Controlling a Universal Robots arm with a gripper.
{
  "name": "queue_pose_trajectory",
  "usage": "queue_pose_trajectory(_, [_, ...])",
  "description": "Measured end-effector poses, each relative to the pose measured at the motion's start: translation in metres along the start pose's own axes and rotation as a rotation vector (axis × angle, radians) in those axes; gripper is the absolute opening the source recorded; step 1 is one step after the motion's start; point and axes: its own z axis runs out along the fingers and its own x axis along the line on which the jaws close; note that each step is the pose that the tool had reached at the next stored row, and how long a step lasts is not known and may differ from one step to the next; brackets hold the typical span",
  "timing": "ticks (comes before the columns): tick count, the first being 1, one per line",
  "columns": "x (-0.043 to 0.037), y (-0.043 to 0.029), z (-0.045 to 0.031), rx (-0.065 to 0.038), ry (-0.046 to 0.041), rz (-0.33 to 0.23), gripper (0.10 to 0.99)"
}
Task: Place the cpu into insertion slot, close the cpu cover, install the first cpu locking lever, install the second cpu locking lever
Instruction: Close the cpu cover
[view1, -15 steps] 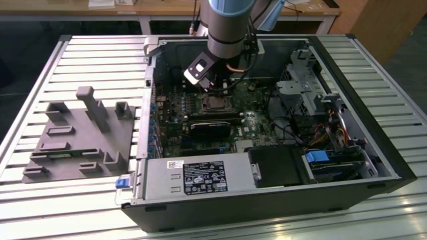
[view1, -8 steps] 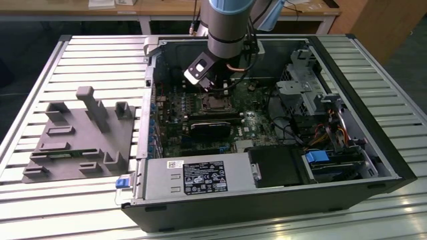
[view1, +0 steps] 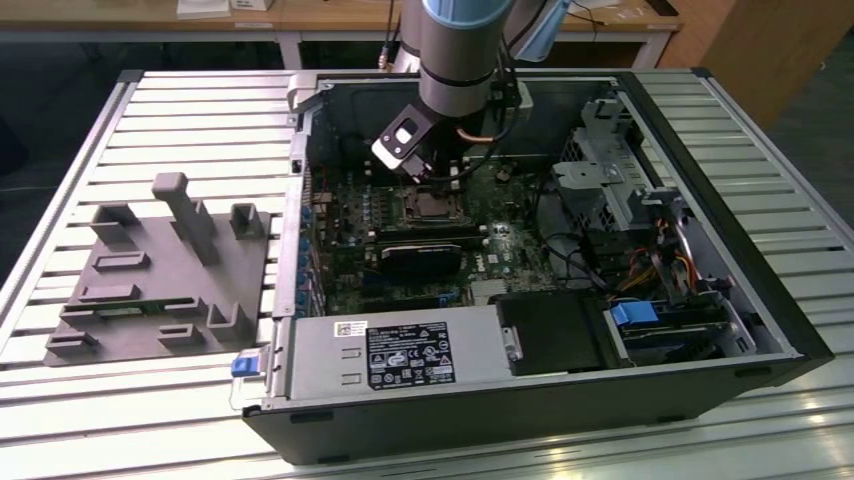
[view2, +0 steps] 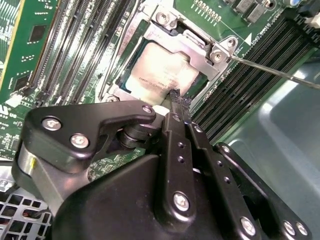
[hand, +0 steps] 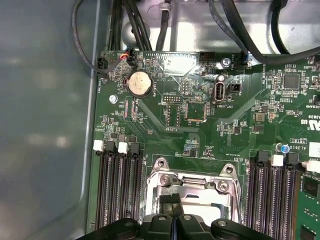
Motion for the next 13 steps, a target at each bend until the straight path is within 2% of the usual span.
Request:
queue_pose_trajectory(6, [0.0007,0.0002,-0.0054,0.0,0.0,0.0,0.106])
queue_pose_trajectory(9, [0.0007,0.0001,-0.0056,0.0,0.0002,0.0,0.106])
queue_pose_trajectory(13, [-0.0007,-0.0042,-0.0059,-0.004,-0.0001,-0.001,0.106])
